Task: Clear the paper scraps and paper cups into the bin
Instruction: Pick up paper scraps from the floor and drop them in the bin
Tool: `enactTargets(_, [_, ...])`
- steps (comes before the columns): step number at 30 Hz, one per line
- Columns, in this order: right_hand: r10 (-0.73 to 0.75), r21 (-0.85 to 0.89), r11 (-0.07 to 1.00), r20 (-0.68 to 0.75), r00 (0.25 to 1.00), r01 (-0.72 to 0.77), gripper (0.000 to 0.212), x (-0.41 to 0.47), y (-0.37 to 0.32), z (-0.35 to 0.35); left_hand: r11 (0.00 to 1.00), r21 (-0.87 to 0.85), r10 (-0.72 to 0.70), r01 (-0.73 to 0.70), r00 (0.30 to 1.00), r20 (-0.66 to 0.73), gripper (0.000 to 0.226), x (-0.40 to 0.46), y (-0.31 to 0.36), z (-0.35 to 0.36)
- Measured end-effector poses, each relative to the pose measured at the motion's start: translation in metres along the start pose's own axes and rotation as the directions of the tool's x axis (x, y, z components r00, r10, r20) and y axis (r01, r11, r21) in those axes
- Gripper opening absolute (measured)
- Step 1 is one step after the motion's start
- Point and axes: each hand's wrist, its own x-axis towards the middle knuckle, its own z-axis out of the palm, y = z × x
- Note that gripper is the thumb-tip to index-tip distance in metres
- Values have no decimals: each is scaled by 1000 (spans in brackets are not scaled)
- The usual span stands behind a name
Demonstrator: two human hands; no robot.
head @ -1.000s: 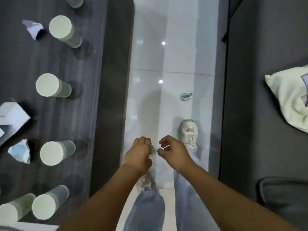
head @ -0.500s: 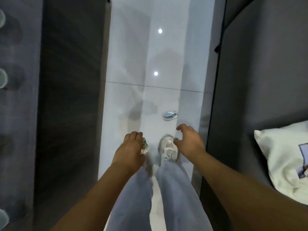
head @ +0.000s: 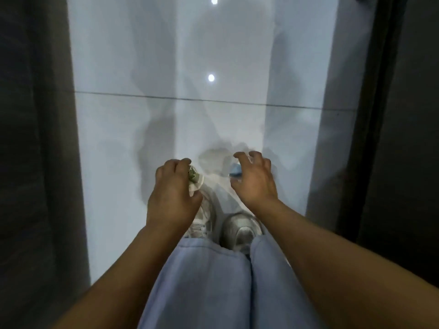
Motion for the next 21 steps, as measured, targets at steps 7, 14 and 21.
enactTargets(7, [-9,-26,1000,-47,999,7,33,0,2,25,997,-23,79,-77,993,93,45,18,-18,9])
enactTargets(14, [-71,-53,996,65,995,74,36,-61,-56,-62,999,6,32,-33,988,154,63,-32,11,-77])
enactTargets(21, [-258,-160,947,145,955,280,37,-173,-163,-209,998,63,-31,22,987,157,59,-126,67,-244])
